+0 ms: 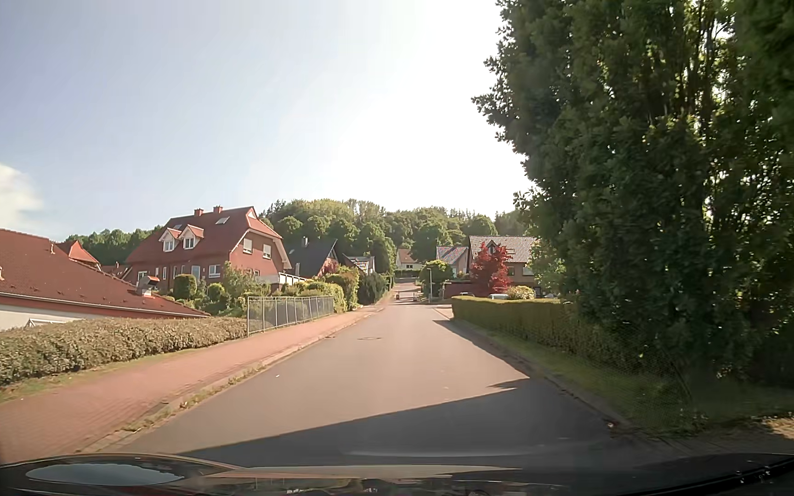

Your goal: Follow the waypoints while adhering to traffic rules and regulations

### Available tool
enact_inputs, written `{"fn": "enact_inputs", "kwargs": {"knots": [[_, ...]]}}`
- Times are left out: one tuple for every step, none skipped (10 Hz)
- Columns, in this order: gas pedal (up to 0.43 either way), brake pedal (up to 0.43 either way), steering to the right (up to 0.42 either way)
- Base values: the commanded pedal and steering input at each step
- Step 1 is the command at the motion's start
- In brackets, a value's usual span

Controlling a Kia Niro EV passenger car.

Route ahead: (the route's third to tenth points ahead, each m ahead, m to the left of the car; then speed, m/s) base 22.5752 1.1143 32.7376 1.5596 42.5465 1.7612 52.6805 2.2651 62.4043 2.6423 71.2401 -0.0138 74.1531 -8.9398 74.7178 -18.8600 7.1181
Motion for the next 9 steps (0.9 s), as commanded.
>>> {"fn": "enact_inputs", "kwargs": {"knots": [[0.48,0.0,-0.012],[0.48,0.0,-0.012],[0.469,0.0,-0.012],[0.469,0.0,-0.012],[0.461,0.0,-0.012],[0.449,0.0,-0.012],[0.449,0.0,-0.012],[0.441,0.0,-0.012],[0.429,0.0,-0.012]]}}
